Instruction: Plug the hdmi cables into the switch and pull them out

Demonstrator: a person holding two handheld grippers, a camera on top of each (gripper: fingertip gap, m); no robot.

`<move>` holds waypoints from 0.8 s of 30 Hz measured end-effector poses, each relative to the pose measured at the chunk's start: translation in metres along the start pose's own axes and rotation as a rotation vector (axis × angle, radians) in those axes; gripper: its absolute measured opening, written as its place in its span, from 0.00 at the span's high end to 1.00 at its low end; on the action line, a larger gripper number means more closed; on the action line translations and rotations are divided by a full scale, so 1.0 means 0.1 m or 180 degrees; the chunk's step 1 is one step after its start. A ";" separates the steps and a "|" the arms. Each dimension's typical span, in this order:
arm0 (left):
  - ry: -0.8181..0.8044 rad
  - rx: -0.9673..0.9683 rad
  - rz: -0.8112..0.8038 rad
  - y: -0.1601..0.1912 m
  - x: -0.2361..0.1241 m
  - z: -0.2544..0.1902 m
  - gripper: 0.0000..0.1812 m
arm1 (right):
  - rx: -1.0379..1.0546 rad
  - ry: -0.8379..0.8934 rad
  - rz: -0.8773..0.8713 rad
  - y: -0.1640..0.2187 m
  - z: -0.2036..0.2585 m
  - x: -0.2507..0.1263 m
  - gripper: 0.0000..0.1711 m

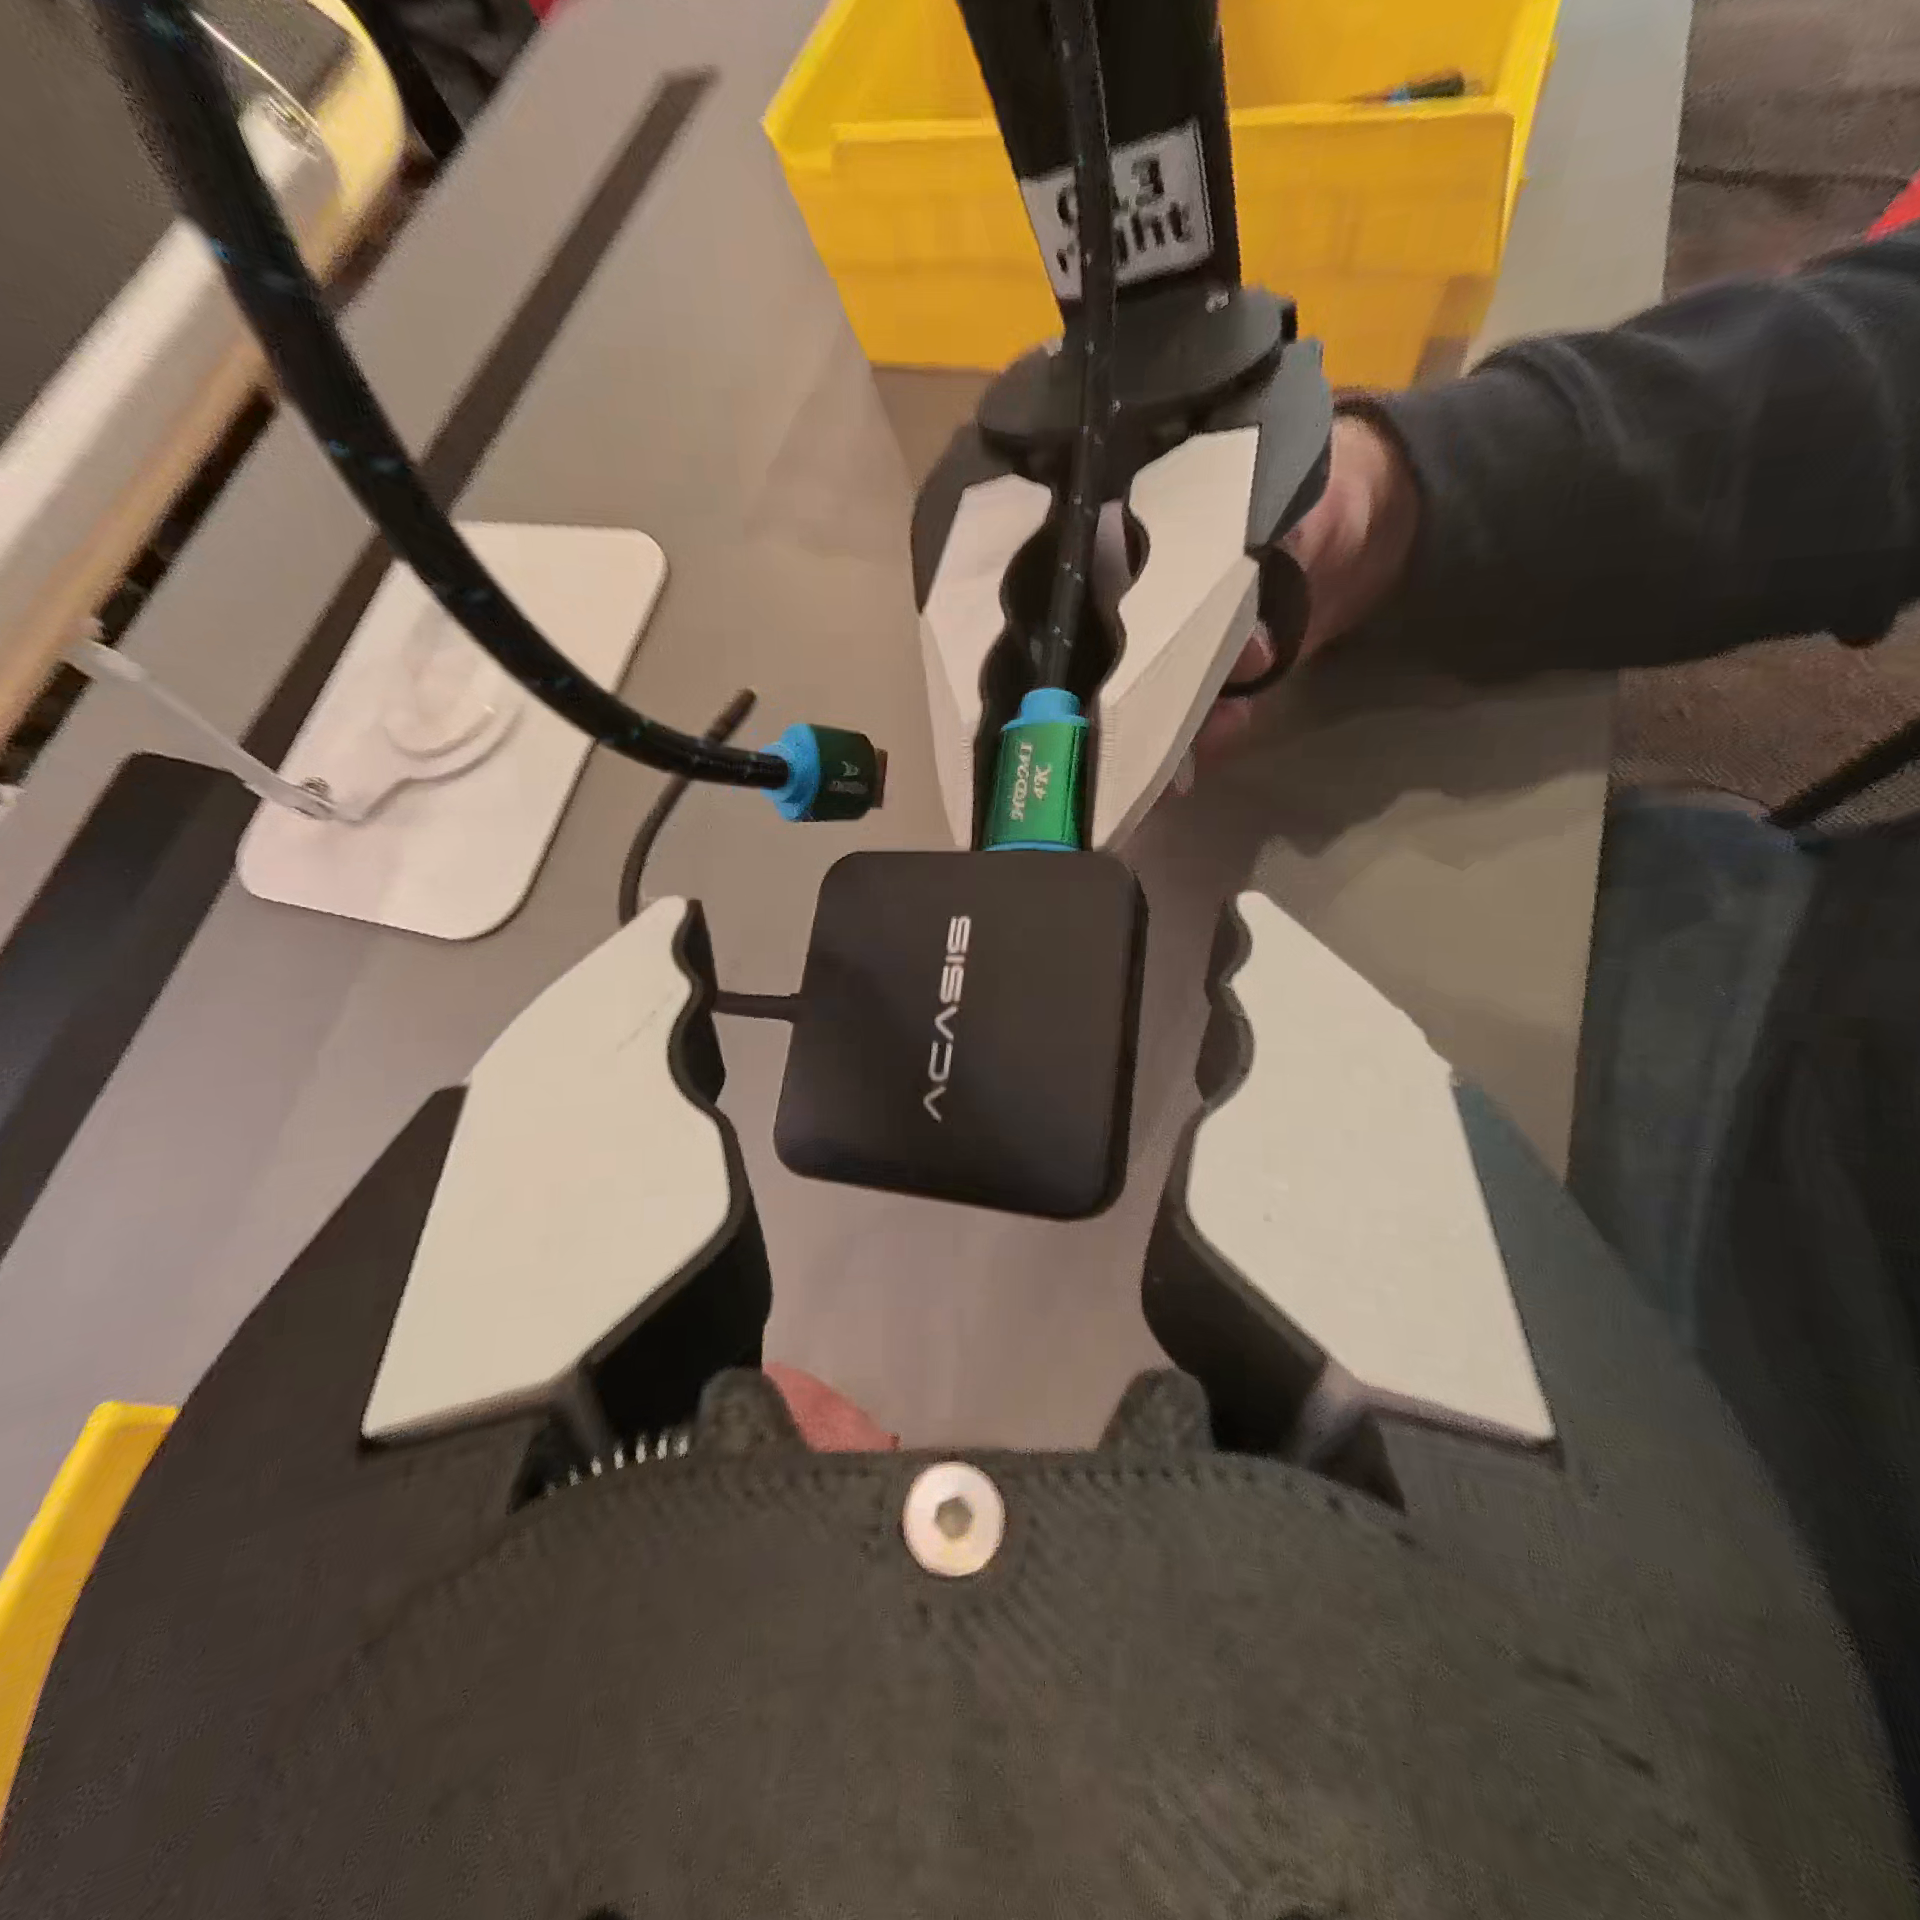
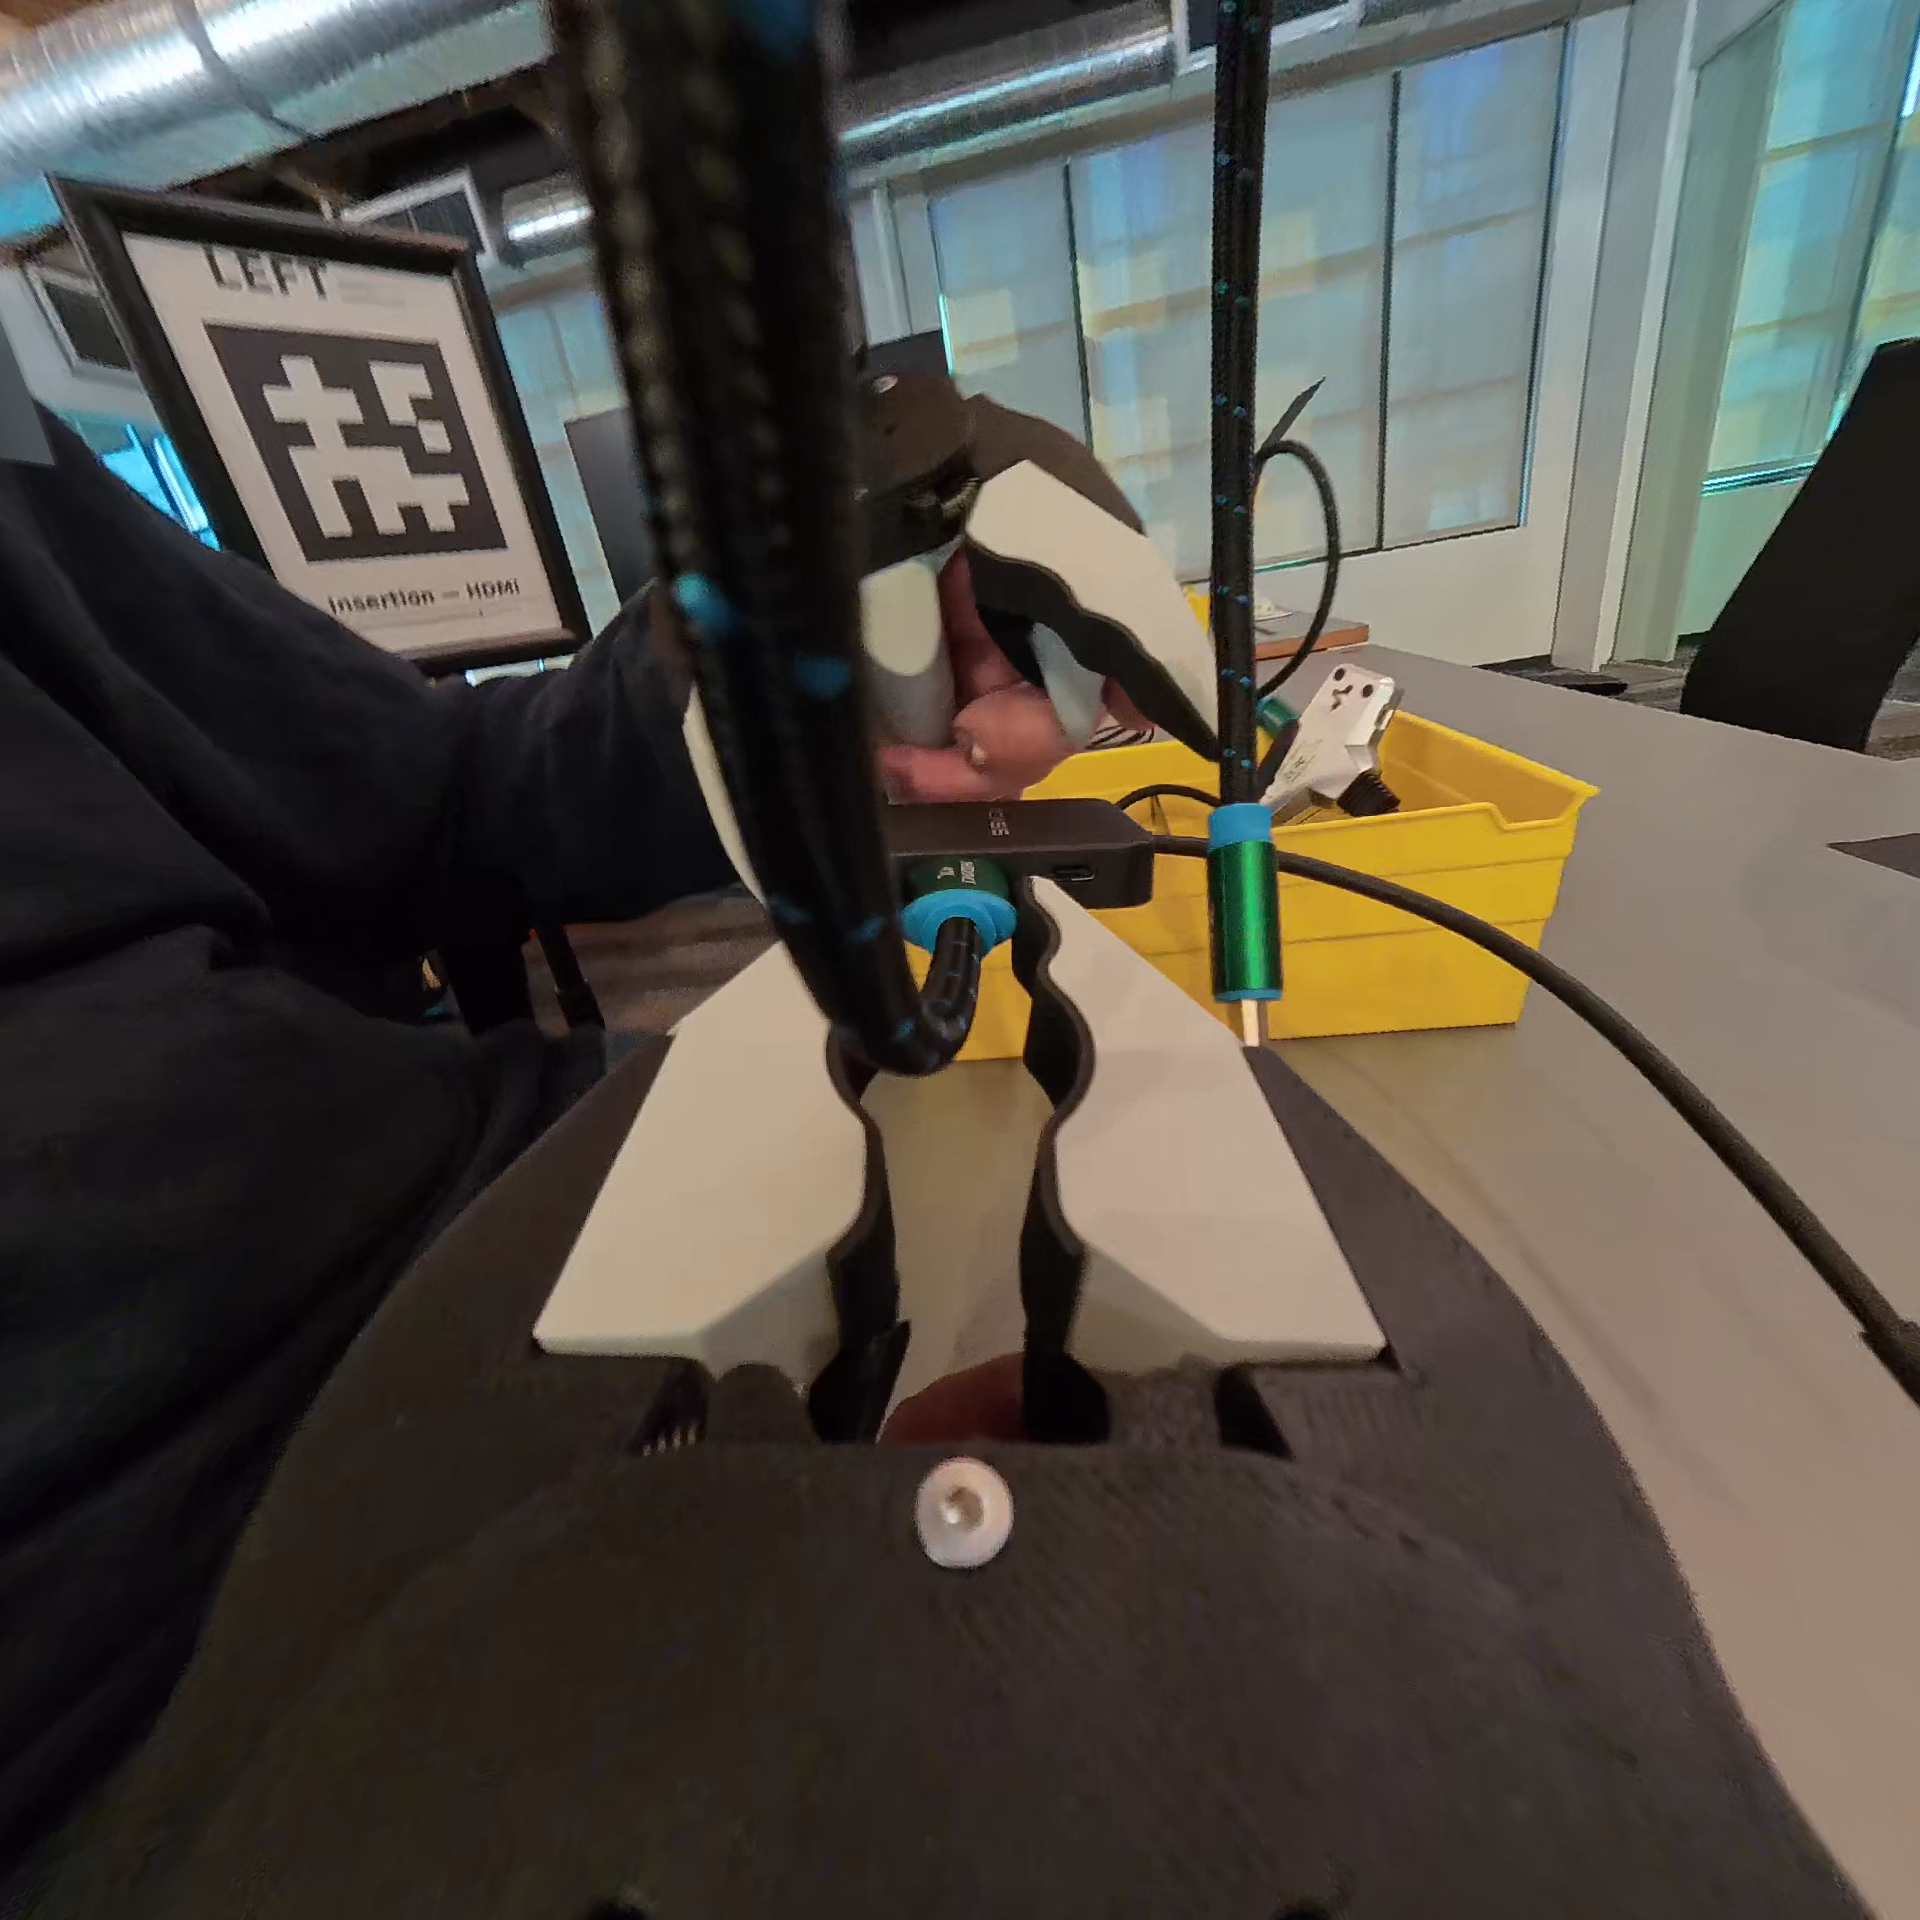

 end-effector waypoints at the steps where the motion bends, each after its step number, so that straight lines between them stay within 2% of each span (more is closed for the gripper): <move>1: 0.0040 -0.0018 0.0080 0.01 0.03 0.00 0.51 | -0.0052 -0.0030 0.0036 0.01 0.02 0.01 0.90; 5: 0.0215 -0.0066 0.0378 0.10 0.13 -0.01 0.52 | -0.0180 -0.0115 0.0110 0.04 0.09 0.05 0.89; 8: 0.0338 -0.0040 0.0485 0.14 0.19 -0.05 0.59 | -0.0220 -0.0103 0.0142 0.05 0.09 0.06 0.89; 24: 0.0387 0.0028 0.0738 0.14 0.20 -0.05 0.60 | -0.0260 -0.0102 0.0149 0.05 0.13 0.08 0.88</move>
Point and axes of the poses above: each gripper's, where its closed fingertips meet, x out along the fingers, y out of its underside, z = x × y across the jaws, the point moved 10 cm from there along -x, back along the fingers, and after that the axes turned 12 degrees about y, right-handed, at the moved point
